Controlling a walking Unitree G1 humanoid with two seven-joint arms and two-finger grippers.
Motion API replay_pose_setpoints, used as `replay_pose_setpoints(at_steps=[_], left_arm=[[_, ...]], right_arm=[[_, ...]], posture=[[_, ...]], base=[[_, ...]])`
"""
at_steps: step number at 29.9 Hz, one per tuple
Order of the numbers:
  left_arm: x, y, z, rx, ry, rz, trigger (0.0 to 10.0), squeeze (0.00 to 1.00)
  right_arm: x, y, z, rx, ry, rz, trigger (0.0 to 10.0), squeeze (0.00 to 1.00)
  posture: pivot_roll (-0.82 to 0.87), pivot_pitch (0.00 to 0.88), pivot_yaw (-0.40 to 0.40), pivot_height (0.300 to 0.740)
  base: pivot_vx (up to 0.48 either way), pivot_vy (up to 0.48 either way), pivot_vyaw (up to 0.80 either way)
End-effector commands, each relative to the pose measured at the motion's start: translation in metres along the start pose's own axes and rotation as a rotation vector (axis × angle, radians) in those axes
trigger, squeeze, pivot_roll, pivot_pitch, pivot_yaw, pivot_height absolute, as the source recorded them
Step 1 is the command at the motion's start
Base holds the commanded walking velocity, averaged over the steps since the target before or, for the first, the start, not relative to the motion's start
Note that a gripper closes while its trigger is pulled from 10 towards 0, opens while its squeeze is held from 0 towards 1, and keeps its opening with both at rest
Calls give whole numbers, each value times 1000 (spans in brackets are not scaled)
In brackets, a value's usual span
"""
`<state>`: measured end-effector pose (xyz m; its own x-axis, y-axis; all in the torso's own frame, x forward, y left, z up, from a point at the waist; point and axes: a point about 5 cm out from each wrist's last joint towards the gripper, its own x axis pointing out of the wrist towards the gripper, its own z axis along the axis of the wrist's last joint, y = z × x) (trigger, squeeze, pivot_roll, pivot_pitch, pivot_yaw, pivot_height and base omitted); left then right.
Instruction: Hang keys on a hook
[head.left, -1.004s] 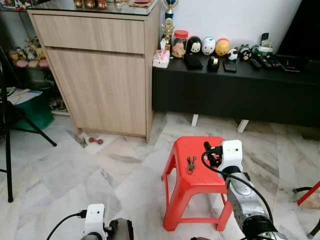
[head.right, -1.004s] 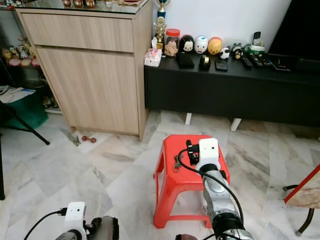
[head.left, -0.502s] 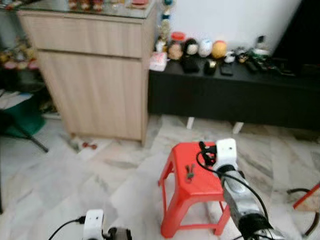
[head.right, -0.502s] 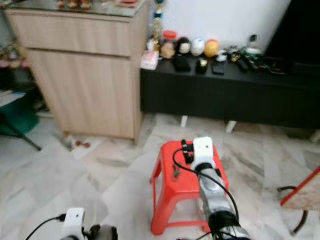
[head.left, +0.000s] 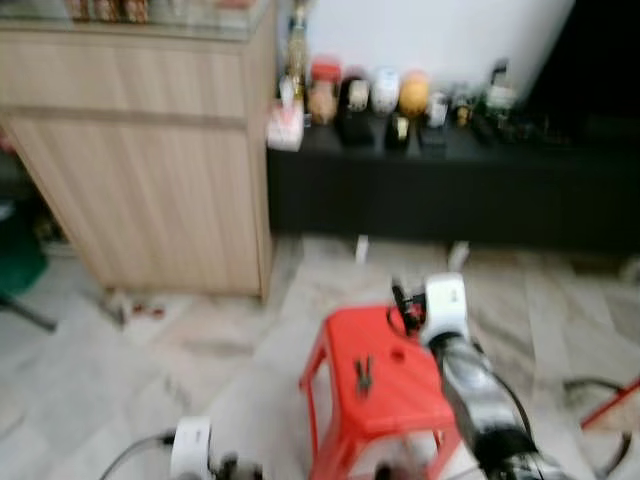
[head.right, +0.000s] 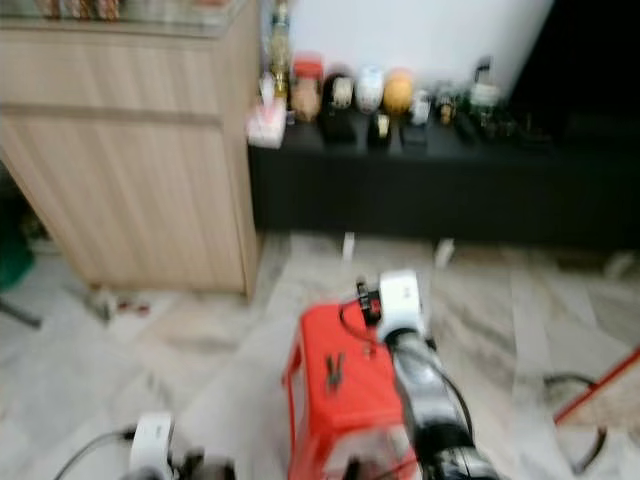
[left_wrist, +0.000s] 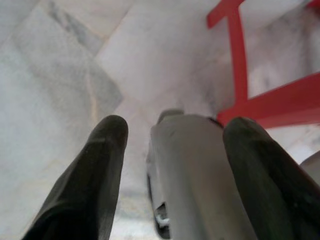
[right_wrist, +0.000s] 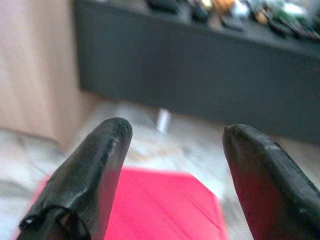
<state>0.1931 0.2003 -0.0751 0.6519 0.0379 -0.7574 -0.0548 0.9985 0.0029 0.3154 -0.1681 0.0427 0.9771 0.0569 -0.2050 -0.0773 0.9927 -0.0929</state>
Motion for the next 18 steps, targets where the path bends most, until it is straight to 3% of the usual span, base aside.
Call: replay_pose_setpoints(at_steps=[1, 18], left_arm=[[-3, -4, -15, -10, 56, -9, 10000, 0], [-2, -5, -15, -11, 57, -14, 10000, 0]], right_arm=[[2, 4, 2, 13, 1, 12, 10000, 0], [1, 6, -5, -53, 42, 46, 10000, 0]], posture=[[44, 0, -102, 631], [45, 0, -103, 631]], base=[[0, 0, 0], [0, 0, 0]])
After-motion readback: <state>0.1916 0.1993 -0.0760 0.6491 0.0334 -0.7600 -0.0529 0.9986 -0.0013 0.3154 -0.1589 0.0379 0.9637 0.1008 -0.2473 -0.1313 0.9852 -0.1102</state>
